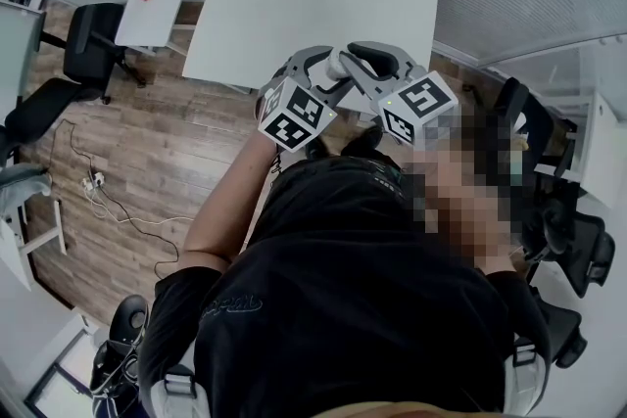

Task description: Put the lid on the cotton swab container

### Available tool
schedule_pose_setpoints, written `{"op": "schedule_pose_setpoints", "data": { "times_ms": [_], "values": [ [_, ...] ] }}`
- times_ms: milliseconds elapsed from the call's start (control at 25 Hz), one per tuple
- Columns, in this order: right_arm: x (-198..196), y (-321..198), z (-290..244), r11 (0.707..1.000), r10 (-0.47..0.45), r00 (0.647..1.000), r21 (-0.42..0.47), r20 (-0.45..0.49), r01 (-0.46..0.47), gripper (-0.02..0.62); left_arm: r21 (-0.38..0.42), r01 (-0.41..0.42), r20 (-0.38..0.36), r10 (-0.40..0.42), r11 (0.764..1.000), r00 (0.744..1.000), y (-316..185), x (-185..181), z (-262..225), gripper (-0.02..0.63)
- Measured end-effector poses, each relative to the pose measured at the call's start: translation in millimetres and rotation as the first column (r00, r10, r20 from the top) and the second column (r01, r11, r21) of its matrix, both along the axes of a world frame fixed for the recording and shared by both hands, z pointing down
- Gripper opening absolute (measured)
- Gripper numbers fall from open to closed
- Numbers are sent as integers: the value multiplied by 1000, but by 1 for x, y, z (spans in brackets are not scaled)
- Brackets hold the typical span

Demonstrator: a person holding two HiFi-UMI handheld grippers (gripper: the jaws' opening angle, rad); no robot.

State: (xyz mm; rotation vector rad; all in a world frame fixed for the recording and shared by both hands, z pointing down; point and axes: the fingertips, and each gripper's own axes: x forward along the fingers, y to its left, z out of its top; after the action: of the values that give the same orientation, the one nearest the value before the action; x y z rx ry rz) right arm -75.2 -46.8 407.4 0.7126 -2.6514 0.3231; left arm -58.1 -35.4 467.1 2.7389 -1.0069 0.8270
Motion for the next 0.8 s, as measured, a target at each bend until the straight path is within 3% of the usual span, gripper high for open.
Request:
{"op": "schedule_pose_setpoints", "data": {
  "times_ms": [280,800],
  "values": [
    [0,5,1,997,-14,999,69,-37,16,77,3,-6,7,6,1000,1000,2,3,0,259],
    [1,10,8,996,-14,999,90,-42,18,77,-11,-14,3,14,1000,1000,5,5,8,259]
  ]
}}
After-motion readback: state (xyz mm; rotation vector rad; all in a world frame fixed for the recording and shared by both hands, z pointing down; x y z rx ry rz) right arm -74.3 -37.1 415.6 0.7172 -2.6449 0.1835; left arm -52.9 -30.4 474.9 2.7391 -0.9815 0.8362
